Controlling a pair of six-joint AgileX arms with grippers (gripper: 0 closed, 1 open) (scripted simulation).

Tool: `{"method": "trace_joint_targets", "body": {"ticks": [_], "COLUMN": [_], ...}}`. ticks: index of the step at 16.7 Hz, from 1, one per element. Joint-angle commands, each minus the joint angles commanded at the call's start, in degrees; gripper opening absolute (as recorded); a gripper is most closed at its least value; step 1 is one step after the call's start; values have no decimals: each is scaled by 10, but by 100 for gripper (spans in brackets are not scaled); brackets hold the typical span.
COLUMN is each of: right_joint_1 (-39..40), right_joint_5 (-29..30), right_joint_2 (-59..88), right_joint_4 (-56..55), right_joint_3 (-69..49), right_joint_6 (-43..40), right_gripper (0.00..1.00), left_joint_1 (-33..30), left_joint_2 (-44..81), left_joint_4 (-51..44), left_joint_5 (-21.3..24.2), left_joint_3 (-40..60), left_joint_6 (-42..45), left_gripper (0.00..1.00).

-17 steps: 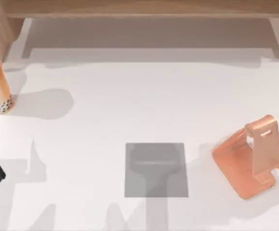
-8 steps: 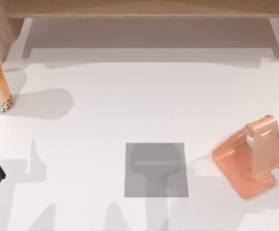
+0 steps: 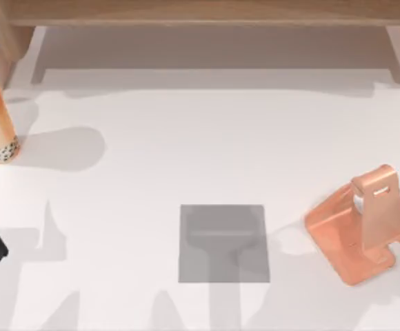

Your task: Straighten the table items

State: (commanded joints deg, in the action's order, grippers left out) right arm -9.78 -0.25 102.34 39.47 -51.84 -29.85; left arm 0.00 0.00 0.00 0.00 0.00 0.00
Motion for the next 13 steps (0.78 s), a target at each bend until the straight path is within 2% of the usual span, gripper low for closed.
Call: {"method": "trace_joint_targets", "body": {"ticks": [13], "right_joint_1": [0], "right_joint_5": [0], "right_joint_2": [0], "right_joint_4": [0], "right_joint_3": [0], "right_joint_6": [0], "right_gripper": [2], "left_joint_1": [0], "left_joint_2": [0], "left_joint_4": [0], "left_joint_5": [0], "left_joint_3": [0], "left_joint_6": [0], "left_gripper": [100]}}
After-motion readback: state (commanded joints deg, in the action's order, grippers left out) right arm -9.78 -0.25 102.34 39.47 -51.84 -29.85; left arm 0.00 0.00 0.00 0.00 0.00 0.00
